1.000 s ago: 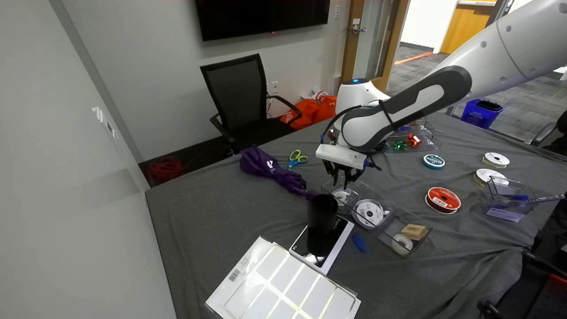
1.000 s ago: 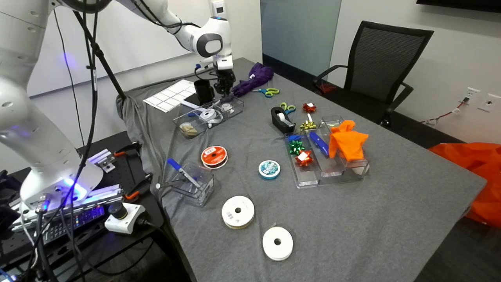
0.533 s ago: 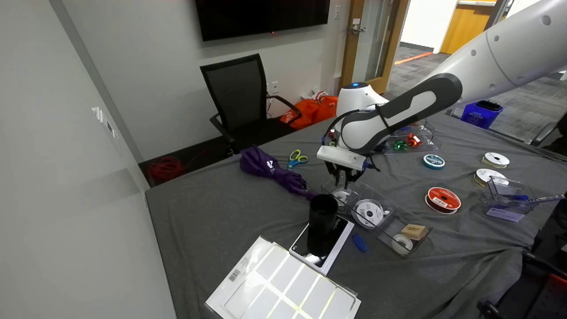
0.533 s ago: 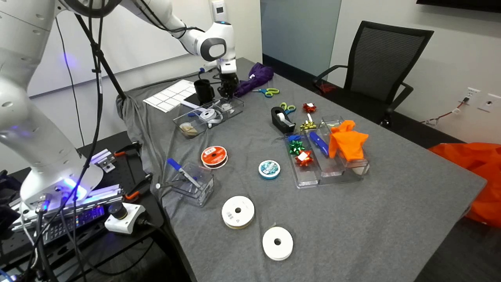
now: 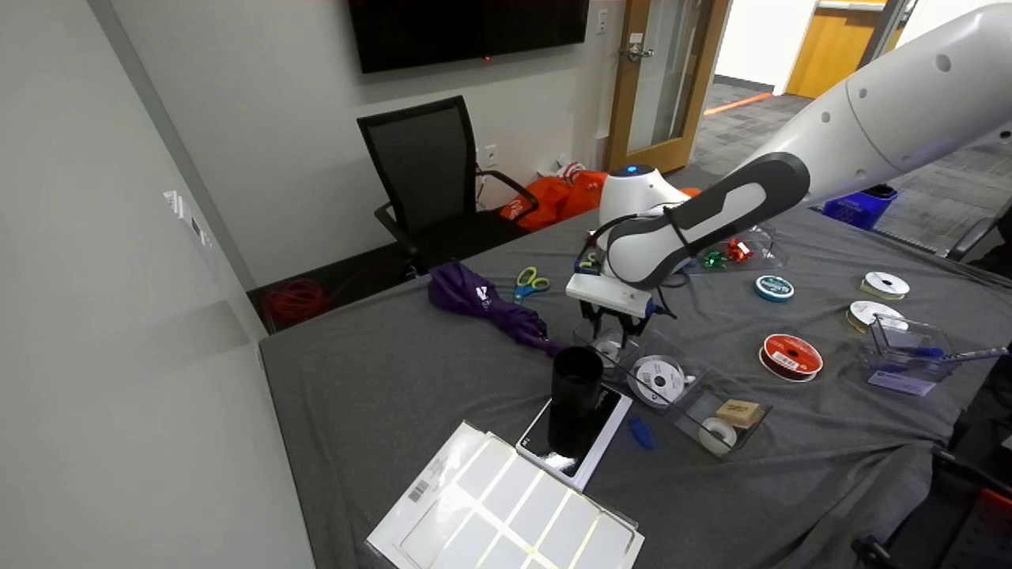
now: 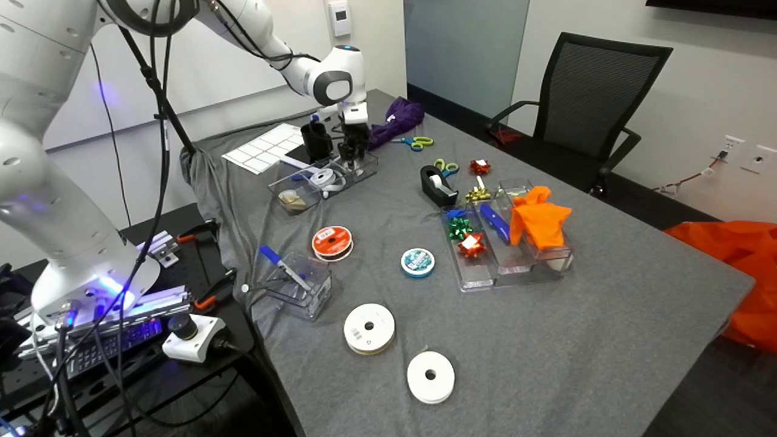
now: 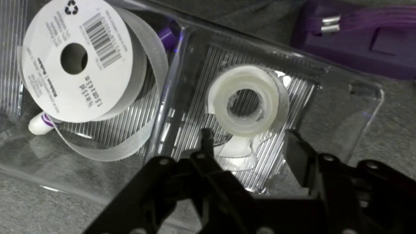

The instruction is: Remove the white object from the top segment of the clear case on the left and put it on the table

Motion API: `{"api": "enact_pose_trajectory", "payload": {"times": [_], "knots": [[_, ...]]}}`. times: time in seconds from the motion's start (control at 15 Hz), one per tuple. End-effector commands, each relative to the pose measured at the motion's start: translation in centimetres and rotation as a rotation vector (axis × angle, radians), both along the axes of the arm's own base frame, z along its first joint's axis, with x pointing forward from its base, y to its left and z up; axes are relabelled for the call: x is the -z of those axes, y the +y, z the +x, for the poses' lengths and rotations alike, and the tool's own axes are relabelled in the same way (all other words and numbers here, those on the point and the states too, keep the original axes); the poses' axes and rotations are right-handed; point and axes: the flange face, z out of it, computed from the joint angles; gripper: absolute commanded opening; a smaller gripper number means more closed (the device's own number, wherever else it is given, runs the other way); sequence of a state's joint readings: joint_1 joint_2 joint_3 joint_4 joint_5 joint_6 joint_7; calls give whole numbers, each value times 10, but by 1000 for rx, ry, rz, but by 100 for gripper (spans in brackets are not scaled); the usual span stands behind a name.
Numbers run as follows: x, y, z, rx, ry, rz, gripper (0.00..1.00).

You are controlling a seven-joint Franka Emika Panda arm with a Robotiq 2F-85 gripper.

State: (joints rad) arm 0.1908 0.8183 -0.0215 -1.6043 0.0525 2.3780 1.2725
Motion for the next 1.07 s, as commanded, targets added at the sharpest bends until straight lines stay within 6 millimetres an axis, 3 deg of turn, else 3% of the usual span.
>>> {"api": "enact_pose_trajectory", "payload": {"times": [0.0, 0.47, 0.53, 0.6, 0.67, 0.93, 1.0], "knots": [[9, -1, 2, -8, -16, -16, 60], [20, -7, 1, -8, -17, -41, 60], [22, -7, 1, -6, -19, -44, 51], [22, -7, 2, -6, -20, -47, 35], [23, -7, 2, -6, -20, -49, 33], [22, -6, 5, -2, -40, -51, 5], [22, -7, 6, -1, -42, -53, 3]]}}
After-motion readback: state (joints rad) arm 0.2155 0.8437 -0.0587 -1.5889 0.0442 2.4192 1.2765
